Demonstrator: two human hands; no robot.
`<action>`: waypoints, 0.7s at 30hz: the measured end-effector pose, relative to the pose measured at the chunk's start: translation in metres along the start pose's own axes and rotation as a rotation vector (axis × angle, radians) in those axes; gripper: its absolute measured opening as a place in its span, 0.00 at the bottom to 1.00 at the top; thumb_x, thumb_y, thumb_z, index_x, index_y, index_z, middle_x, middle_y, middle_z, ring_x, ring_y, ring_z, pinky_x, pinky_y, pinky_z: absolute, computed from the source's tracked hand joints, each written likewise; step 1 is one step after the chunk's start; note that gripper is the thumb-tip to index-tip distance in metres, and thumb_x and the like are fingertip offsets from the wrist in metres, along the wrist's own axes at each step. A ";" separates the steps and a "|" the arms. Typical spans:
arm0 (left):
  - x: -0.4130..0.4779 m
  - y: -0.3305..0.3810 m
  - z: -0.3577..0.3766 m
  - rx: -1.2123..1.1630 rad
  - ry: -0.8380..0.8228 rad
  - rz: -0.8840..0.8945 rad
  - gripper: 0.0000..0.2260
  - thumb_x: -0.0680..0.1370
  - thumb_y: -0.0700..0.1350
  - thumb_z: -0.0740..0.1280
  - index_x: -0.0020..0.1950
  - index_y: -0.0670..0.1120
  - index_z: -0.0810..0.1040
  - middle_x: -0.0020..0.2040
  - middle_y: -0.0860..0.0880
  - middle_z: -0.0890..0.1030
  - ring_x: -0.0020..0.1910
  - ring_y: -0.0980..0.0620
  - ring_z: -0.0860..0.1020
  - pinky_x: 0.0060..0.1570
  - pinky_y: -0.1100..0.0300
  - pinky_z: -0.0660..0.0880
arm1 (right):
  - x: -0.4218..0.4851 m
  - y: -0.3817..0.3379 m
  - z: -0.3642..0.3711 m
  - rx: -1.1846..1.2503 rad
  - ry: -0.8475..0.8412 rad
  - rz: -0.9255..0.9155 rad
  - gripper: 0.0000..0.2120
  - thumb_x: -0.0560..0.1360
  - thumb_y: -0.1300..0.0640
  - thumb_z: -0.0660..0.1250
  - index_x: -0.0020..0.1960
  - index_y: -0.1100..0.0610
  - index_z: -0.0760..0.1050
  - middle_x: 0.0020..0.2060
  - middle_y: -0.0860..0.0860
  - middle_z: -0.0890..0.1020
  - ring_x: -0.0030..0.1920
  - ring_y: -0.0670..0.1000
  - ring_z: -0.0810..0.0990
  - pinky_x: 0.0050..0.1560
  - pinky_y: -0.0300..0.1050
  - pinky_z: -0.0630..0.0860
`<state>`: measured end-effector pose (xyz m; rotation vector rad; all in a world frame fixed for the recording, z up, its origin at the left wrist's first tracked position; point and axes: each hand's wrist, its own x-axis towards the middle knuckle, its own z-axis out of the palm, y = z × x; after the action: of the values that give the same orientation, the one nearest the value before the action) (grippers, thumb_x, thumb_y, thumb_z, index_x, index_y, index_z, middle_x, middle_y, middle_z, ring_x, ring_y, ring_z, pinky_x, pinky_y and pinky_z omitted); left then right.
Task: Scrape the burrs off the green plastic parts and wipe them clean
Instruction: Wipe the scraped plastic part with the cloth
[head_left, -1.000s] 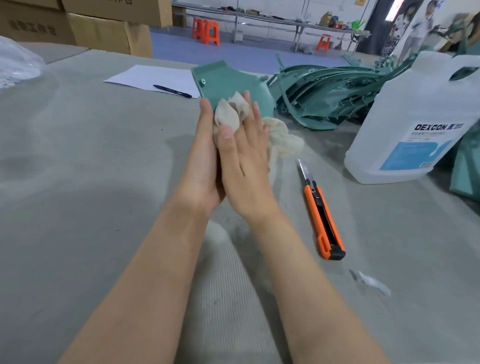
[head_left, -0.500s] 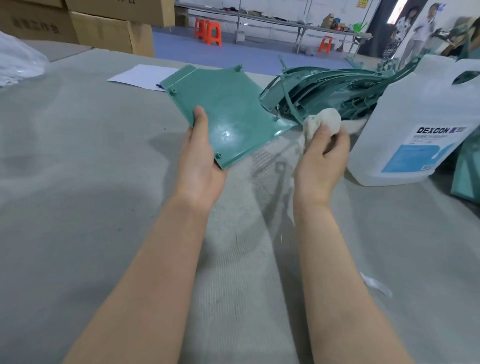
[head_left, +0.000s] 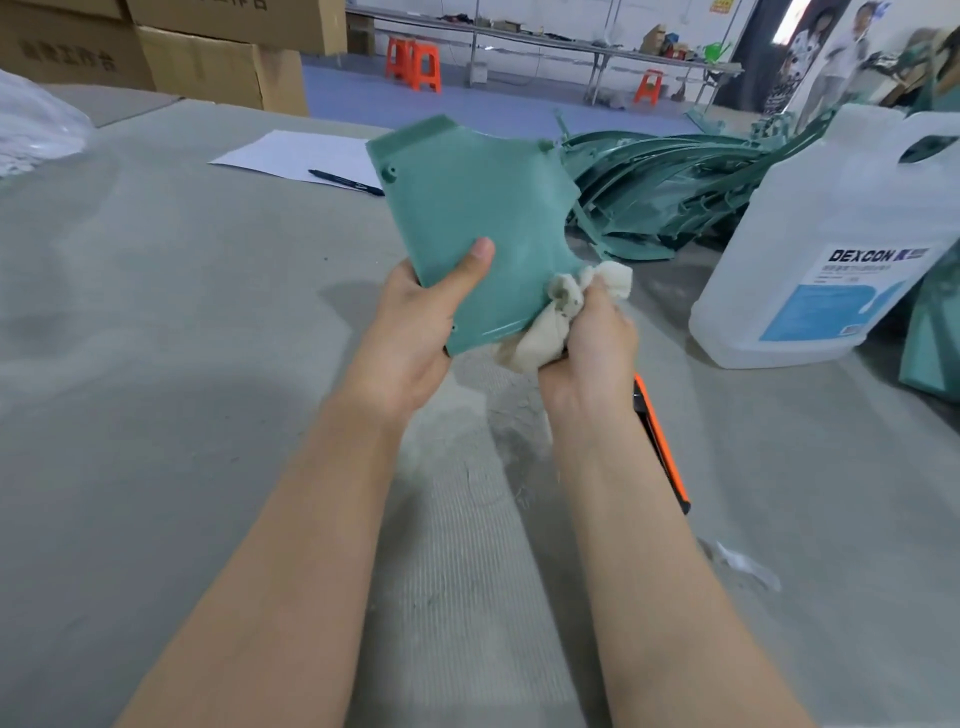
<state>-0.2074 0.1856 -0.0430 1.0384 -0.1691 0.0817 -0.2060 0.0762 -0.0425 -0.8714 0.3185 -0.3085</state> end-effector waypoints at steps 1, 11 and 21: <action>-0.001 0.001 0.000 0.023 -0.042 0.004 0.05 0.77 0.40 0.66 0.52 0.46 0.80 0.47 0.51 0.85 0.49 0.52 0.83 0.49 0.56 0.80 | 0.005 -0.004 -0.004 0.049 0.031 0.023 0.13 0.82 0.60 0.59 0.41 0.59 0.74 0.29 0.49 0.80 0.29 0.44 0.80 0.36 0.42 0.79; -0.001 0.025 -0.029 -0.128 -0.165 0.030 0.09 0.77 0.39 0.65 0.54 0.45 0.82 0.51 0.49 0.85 0.53 0.51 0.83 0.47 0.56 0.80 | 0.037 -0.031 -0.048 0.377 0.016 0.272 0.16 0.81 0.61 0.59 0.35 0.57 0.71 0.25 0.49 0.76 0.29 0.46 0.74 0.32 0.41 0.75; 0.007 0.017 -0.032 -0.093 0.038 0.018 0.08 0.78 0.40 0.66 0.56 0.45 0.79 0.51 0.49 0.85 0.53 0.50 0.83 0.49 0.54 0.80 | 0.031 -0.030 -0.039 0.350 -0.006 0.258 0.14 0.82 0.51 0.60 0.44 0.57 0.77 0.37 0.53 0.80 0.39 0.53 0.81 0.52 0.50 0.79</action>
<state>-0.1996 0.2216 -0.0430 0.9419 -0.1465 0.1089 -0.1972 0.0194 -0.0469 -0.4802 0.3544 -0.1158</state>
